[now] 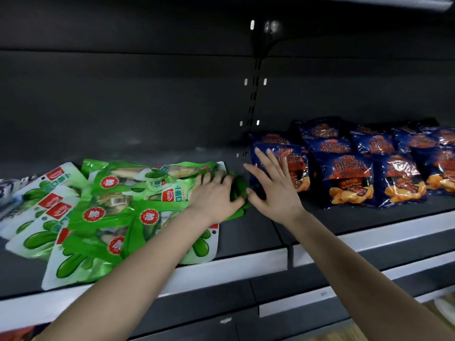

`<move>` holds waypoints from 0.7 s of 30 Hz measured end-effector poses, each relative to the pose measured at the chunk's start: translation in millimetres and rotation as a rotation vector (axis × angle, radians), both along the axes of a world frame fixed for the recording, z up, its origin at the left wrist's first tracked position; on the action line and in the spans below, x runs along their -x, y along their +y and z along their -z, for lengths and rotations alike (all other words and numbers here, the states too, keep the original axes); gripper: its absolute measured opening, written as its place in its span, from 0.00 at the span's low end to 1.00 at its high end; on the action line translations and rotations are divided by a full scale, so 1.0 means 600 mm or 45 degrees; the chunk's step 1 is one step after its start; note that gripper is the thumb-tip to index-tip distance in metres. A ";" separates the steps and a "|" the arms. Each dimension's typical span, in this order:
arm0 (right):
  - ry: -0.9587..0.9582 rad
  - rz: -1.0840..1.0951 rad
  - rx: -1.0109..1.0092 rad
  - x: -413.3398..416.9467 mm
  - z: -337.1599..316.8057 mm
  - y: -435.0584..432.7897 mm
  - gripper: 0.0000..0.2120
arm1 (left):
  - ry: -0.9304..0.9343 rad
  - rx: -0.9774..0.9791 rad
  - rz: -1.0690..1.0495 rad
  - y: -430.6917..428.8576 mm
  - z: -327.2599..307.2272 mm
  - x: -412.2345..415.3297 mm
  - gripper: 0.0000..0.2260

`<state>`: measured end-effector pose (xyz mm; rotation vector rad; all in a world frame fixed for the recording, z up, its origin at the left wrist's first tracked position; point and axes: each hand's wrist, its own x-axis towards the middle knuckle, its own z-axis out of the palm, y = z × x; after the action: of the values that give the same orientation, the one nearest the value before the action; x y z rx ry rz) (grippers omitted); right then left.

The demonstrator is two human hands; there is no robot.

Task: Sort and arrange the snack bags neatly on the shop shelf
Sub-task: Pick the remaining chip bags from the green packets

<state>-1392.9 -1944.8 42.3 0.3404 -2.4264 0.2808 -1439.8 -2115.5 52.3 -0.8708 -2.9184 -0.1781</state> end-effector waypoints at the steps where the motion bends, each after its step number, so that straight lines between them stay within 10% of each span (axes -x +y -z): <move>1: -0.032 -0.031 0.023 0.006 -0.002 -0.012 0.24 | -0.002 0.032 0.000 -0.011 -0.001 0.000 0.31; 8: -0.962 0.161 0.119 0.054 0.034 -0.108 0.27 | -0.020 0.126 0.059 -0.074 0.011 -0.005 0.33; 21: -0.938 0.074 0.089 0.063 0.039 -0.170 0.29 | 0.061 -0.038 -0.069 -0.163 0.017 -0.011 0.25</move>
<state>-1430.7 -2046.6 18.7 0.1434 -3.1278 0.5385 -1433.1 -2213.5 42.3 -0.7797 -2.8837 -0.1942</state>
